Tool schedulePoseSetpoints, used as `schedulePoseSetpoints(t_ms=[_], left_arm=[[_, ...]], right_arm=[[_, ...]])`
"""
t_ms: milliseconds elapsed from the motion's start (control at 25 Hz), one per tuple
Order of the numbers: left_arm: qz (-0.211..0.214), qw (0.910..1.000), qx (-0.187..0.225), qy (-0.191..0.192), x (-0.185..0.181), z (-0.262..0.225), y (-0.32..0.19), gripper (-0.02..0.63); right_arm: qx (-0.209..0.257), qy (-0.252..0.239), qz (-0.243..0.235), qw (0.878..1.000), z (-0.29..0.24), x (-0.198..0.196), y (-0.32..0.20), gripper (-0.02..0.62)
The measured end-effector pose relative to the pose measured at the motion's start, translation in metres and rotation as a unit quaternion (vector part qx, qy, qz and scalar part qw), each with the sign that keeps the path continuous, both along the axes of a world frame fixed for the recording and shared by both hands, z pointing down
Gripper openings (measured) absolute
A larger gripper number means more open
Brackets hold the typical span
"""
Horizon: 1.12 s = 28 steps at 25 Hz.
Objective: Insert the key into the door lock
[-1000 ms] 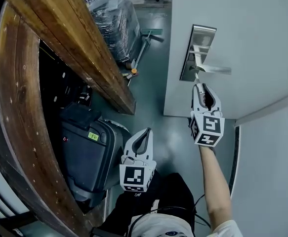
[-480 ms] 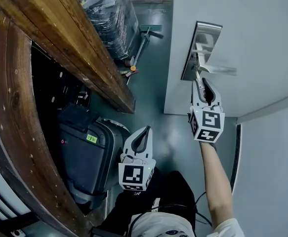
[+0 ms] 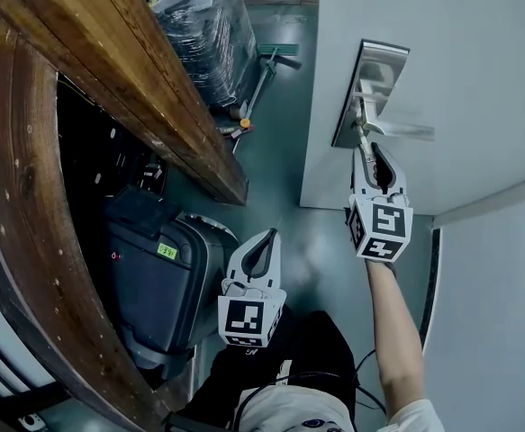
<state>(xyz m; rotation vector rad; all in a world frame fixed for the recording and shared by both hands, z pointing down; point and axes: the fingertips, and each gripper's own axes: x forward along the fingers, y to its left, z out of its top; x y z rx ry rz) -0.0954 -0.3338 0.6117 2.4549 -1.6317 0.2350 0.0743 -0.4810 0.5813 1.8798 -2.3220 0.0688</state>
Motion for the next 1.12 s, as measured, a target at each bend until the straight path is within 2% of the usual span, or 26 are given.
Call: schedulePoseSetpoints(t_ms=[440,720,920,1000,1120], left_arm=[[-0.006,1.0,-0.002,-0.004,-0.006,0.002,0.0,0.003],[-0.014,0.9999,-0.006,-0.004,-0.016,0.01,0.0,0.003],[-0.02,0.9997,-0.01,-0.001,-0.019,0.006,0.005,0.003],[-0.017,0.9997,-0.015,-0.001,-0.017,0.001,0.007,0.003],[-0.006,0.9998,-0.019,0.002,-0.007,-0.019,0.01,0.003]], right_arm=[[0.013,-0.039,0.069,0.997,0.007,-0.002,-0.006,0.117],[0.016,-0.054,0.1,0.993,0.006,-0.005,-0.032,0.117],[0.028,-0.045,0.072,0.996,0.001,-0.007,-0.03,0.118],[0.031,-0.042,0.054,0.997,-0.004,-0.008,-0.015,0.118],[0.011,-0.043,0.034,0.998,-0.009,-0.005,0.028,0.118]])
